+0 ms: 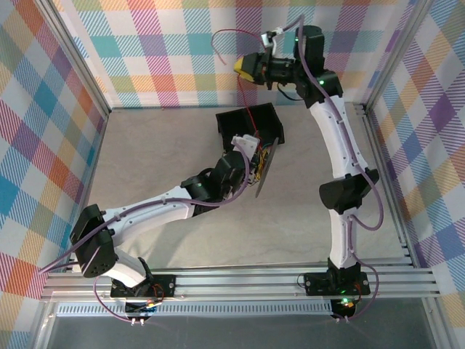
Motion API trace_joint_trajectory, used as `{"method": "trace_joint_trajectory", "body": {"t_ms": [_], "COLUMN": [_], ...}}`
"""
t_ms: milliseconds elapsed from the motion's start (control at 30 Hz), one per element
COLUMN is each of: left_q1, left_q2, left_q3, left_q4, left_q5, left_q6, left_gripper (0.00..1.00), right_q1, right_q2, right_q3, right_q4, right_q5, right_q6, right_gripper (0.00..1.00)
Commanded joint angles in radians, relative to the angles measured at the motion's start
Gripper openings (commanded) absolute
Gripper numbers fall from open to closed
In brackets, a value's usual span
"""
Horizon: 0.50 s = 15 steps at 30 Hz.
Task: Wrap the cables
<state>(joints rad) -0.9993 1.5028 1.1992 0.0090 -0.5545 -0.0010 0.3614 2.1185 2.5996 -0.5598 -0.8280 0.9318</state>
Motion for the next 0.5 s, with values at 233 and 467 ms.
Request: {"method": "trace_joint_trajectory", "body": {"t_ms": [233,467], "left_q1": [-0.156,-0.196], "left_q2": [-0.105,-0.334], "left_q3": [-0.046,-0.054], "left_q4": [-0.133,-0.147], "left_q5": [0.110,0.198], "left_q6": [0.040,-0.024], "left_gripper": [0.00,0.00], "right_q1": [-0.128,-0.132], "right_q2": [0.002,0.001], "right_q3": [-0.029,-0.225], "right_q4": [-0.070,-0.074], "right_q5": [0.303,0.373], "right_q6": [-0.234,-0.315], "right_gripper": [0.00,0.00]}}
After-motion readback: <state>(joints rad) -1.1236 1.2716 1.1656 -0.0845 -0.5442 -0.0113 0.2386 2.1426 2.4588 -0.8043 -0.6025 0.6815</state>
